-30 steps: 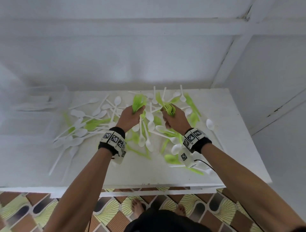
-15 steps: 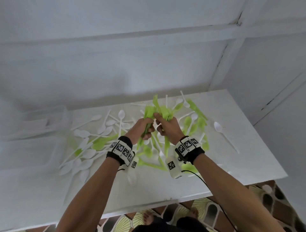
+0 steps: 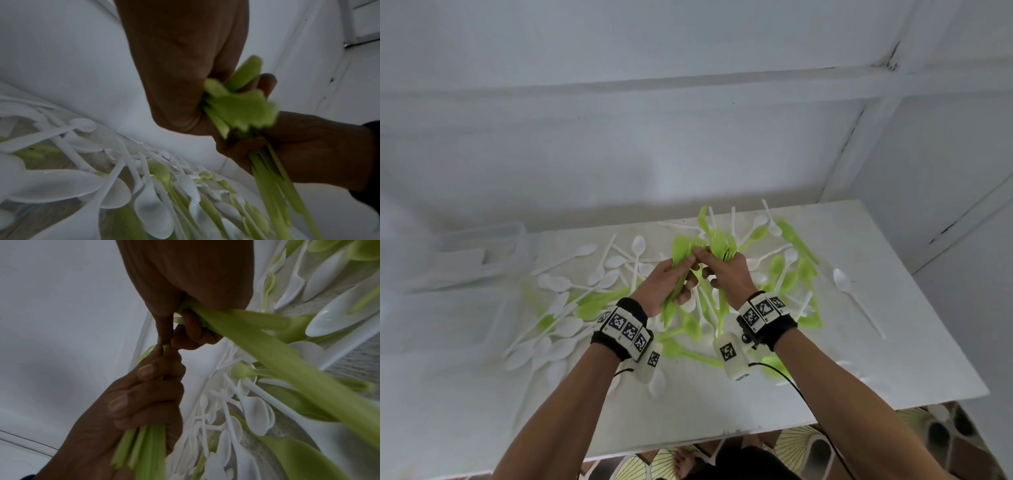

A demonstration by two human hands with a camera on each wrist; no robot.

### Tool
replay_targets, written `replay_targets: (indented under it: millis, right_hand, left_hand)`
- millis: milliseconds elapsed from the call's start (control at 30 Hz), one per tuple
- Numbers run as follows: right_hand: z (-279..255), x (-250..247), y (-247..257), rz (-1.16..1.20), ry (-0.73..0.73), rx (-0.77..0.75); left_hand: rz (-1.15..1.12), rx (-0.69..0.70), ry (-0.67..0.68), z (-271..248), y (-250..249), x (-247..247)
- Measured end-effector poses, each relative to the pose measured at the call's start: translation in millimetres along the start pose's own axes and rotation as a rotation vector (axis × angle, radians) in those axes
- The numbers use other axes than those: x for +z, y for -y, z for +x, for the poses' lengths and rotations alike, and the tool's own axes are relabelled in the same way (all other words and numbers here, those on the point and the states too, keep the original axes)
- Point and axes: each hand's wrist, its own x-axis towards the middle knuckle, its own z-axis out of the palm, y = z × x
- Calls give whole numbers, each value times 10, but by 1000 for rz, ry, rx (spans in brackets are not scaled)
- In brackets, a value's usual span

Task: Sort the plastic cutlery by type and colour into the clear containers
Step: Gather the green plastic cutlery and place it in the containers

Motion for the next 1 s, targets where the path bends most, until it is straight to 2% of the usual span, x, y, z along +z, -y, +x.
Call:
replay_targets:
  millis: [167, 233, 300, 367, 467, 533, 633, 700, 800, 1000]
  right_hand:
    - [138, -53, 112, 36, 56, 74]
    - [197, -133, 168, -6, 110, 91]
    - [271, -262, 234, -83, 85, 107]
    - [428, -477, 286, -246, -21, 63]
    - [781, -958, 384, -799, -200, -57]
    - [980, -1314, 492, -1068, -320, -29]
    - [1162, -1790, 546, -1225, -387, 72]
    - [1222, -1983, 476, -1269, -347, 128]
    - [1234, -2103, 360, -1213, -291, 153]
    - [1222, -2149, 342, -1264, -213, 72]
  left_hand:
    - [-123, -55, 42, 100, -77, 85]
    - [-155, -55, 17, 176, -83, 135]
    - [-161, -36, -32, 254, -78, 210]
    - [-117, -6, -70, 344, -69, 300]
    - [9, 12, -110, 474, -62, 415]
    - [75, 13, -114, 551, -74, 494]
    - [145, 8, -138, 668, -89, 637]
    - [161, 12, -144, 770, -81, 742]
    - [140, -10, -167, 938, -59, 889]
    - [108, -24, -184, 1118, -63, 1167]
